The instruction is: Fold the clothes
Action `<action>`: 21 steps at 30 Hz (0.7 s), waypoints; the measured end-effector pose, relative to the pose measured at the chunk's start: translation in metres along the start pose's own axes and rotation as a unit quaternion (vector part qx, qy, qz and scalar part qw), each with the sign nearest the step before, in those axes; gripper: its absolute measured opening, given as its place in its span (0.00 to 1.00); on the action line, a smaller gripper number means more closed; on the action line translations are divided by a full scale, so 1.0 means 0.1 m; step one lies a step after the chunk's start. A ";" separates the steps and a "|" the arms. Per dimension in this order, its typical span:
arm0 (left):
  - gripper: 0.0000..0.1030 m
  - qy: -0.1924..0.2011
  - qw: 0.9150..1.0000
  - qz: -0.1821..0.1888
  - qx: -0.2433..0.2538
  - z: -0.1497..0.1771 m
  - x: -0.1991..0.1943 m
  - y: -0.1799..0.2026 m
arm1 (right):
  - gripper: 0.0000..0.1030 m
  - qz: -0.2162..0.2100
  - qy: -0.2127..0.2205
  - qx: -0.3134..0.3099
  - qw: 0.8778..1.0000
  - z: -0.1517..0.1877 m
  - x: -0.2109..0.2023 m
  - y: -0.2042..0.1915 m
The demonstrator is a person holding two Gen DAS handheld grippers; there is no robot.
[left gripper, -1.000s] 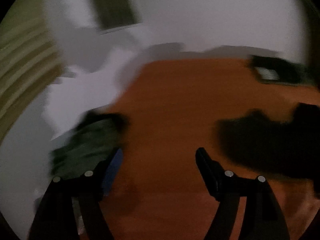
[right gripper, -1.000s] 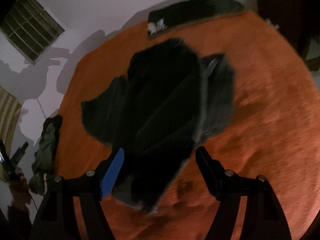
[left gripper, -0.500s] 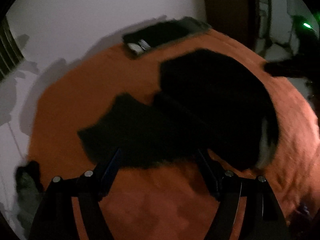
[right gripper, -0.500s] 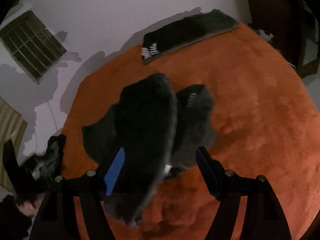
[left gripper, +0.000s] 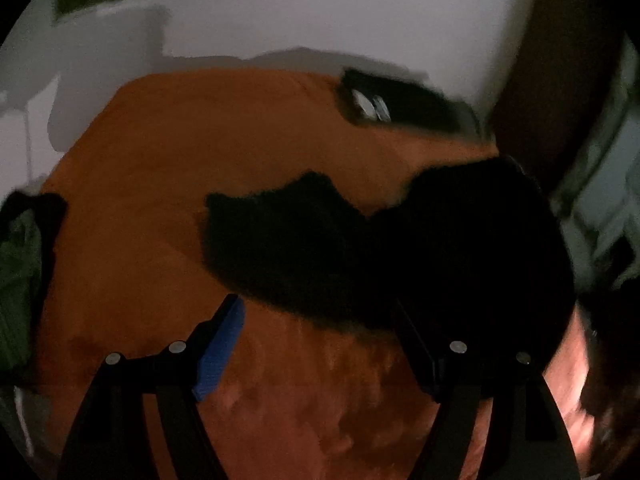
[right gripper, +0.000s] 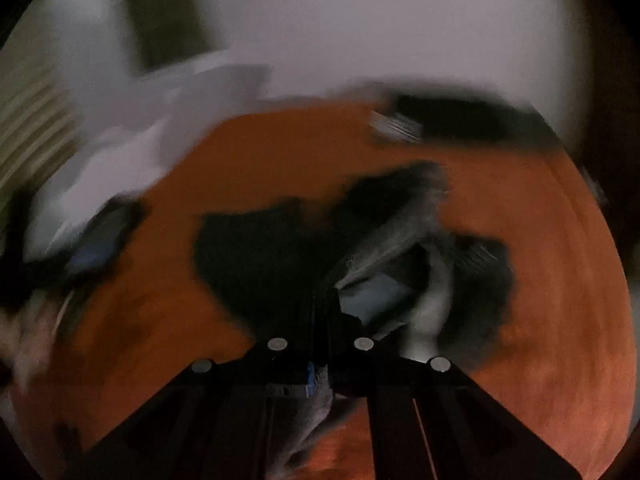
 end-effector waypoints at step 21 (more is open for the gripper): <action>0.74 -0.144 0.987 0.062 -0.034 0.56 1.01 -0.02 | 0.67 -0.073 -0.095 0.041 0.992 0.72 0.29 -0.05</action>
Point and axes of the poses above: each gripper's, at about its wrist camera, not at the fingertips, and x roughly the way its jaws point, y to its right, z to its underside, the point moved 6 cm from there along x, roughly the way its jaws point, and after that the axes turned 8 degrees about -y, right-handed, at the moved point
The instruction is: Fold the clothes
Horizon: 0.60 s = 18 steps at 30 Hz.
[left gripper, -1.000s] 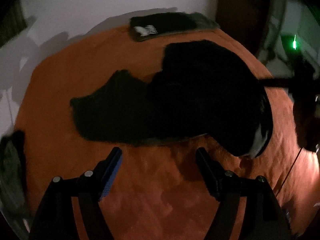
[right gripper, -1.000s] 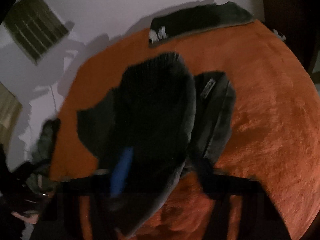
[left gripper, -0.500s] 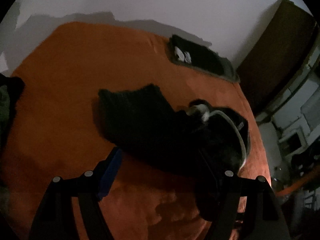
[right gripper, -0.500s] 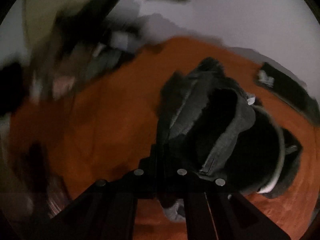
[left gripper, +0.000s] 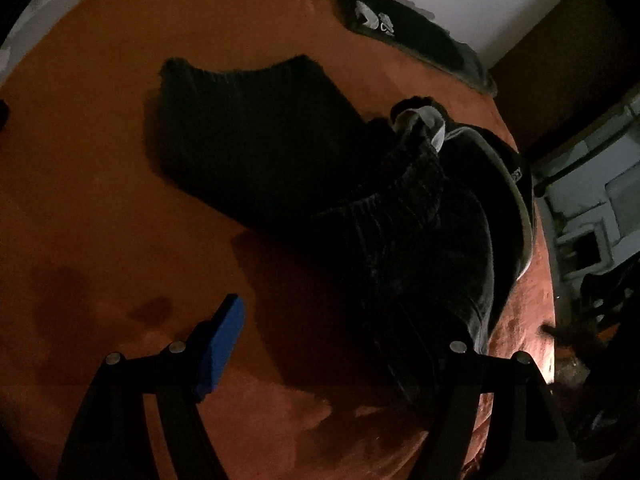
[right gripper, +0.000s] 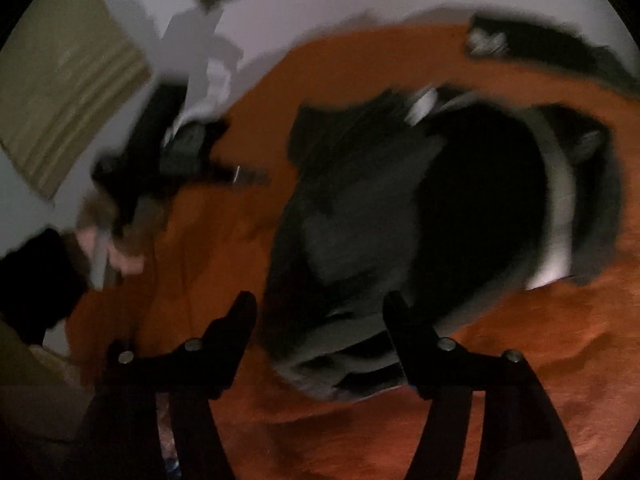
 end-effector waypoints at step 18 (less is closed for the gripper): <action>0.27 0.049 0.997 -0.058 -0.021 -0.15 0.32 0.38 | 0.52 0.067 0.025 0.263 0.962 -0.99 0.10 2.49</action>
Point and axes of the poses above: each gripper's, at about its wrist camera, not at the fingertips, and x roughly the way its jaws point, y to its right, z to its underside, the point moved 6 cm from there along x, roughly the way its jaws point, and after that the axes turned 8 degrees about -y, right-handed, at the moved point
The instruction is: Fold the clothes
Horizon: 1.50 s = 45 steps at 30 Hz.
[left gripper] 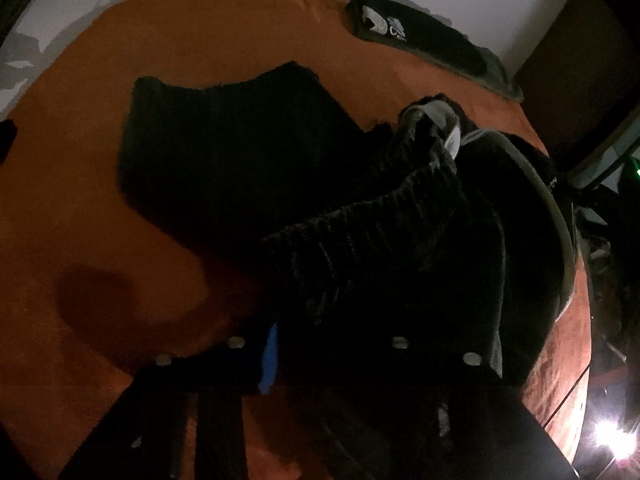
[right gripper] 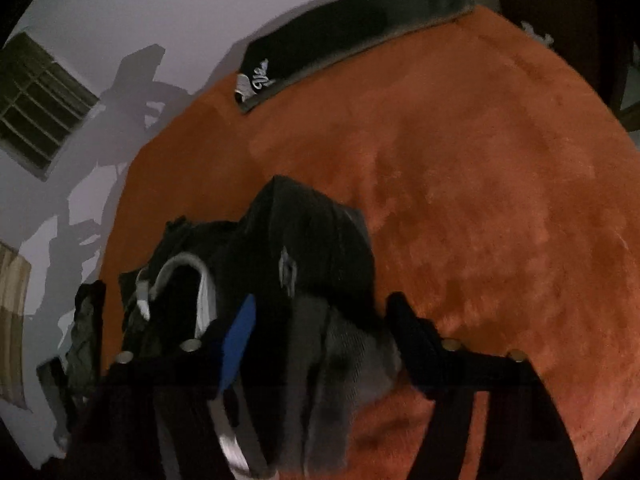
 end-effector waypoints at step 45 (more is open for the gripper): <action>0.15 0.299 0.954 -0.024 -0.026 0.69 -3.08 -1.18 | 0.10 0.037 0.149 -0.290 0.945 -1.27 -1.70 -3.63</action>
Point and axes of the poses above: each gripper's, at about its wrist camera, not at the fingertips, and x roughly the way its jaws point, y to its right, z to its underside, the point moved 6 cm from there along x, roughly the way its jaws point, and after that the axes turned 8 degrees about -y, right-handed, at the moved point
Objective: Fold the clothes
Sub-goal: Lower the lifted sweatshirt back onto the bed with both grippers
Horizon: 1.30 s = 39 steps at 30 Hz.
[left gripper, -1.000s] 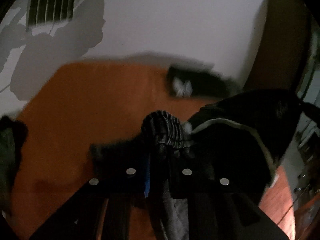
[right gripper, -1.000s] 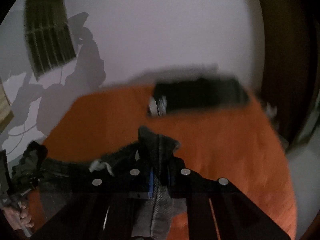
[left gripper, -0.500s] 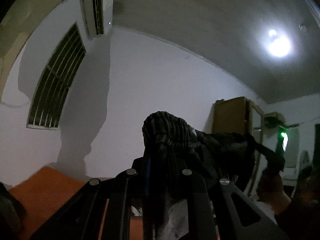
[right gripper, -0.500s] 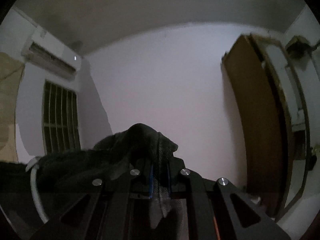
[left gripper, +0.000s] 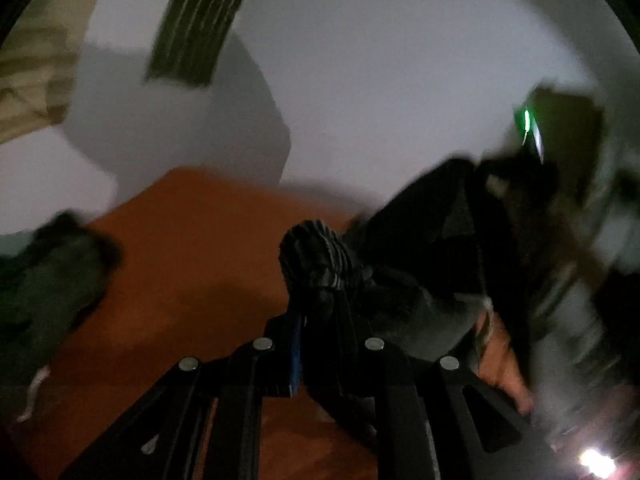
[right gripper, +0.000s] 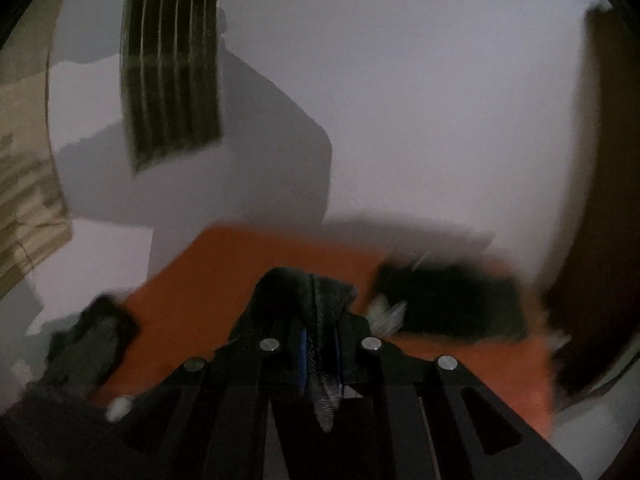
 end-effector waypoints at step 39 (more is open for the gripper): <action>0.63 -0.351 0.932 -0.086 -0.013 -0.18 3.20 -1.07 | 0.64 0.133 -0.359 0.281 0.880 6.12 -0.68 1.96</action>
Point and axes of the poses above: each gripper's, at about its wrist camera, not at the fingertips, and x roughly the way its jaws point, y to its right, z to its underside, the point moved 6 cm from there along x, roughly the way its jaws point, and after that the axes turned 8 degrees about -y, right-handed, at the moved point
